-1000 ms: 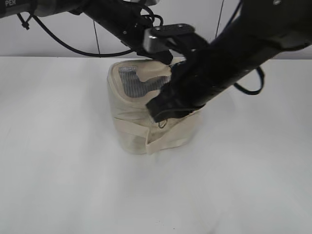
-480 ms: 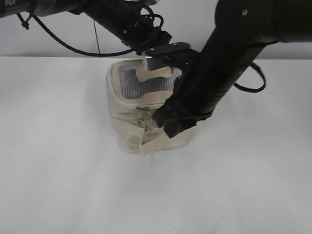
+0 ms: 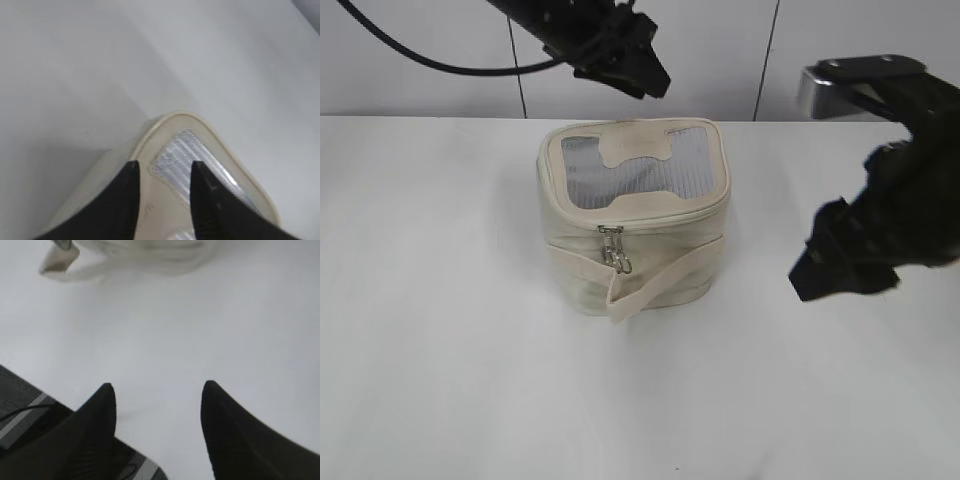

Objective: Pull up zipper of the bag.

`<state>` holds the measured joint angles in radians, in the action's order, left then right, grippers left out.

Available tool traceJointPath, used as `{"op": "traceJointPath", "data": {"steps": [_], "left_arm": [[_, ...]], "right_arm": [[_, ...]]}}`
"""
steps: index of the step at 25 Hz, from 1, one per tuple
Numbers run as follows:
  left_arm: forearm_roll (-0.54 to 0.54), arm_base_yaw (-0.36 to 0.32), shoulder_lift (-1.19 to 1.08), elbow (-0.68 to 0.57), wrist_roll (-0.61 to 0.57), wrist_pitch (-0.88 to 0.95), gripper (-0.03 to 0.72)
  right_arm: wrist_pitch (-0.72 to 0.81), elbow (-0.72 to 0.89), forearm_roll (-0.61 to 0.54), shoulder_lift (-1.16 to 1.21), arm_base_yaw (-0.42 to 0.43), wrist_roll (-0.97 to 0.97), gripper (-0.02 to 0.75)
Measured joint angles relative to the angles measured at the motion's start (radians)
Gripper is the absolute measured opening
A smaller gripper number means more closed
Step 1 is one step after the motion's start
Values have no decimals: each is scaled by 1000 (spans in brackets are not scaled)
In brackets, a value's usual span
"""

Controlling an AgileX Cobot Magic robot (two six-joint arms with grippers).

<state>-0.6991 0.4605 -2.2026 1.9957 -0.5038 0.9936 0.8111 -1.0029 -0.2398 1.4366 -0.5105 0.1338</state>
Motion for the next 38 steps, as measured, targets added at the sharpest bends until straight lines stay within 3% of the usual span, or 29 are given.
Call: {"op": "traceJointPath", "data": {"steps": [5, 9, 12, 18, 22, 26, 30, 38], "left_arm": [[26, 0, 253, -223, 3, -66, 258], [84, 0, 549, -541, 46, -168, 251], [187, 0, 851, -831, 141, -258, 243], [417, 1, 1496, -1239, 415, -241, 239], [541, 1, 1805, -1330, 550, -68, 238], [661, 1, 2066, -1346, 572, 125, 237], [738, 1, 2208, -1348, 574, 170, 237], [699, 1, 2208, -1455, 533, 69, 237]], "right_arm": [[49, 180, -9, -275, 3, -60, 433], [155, 222, 1, -478, 3, -88, 433], [244, 251, 47, -623, 3, -98, 433], [376, 388, 131, -892, 3, -102, 433], [398, 445, 145, -1078, 3, -102, 433], [366, 457, 169, -1249, 3, -102, 433], [268, 489, 172, -1380, 3, -102, 421], [239, 499, 173, -1417, 3, -100, 372]]}}
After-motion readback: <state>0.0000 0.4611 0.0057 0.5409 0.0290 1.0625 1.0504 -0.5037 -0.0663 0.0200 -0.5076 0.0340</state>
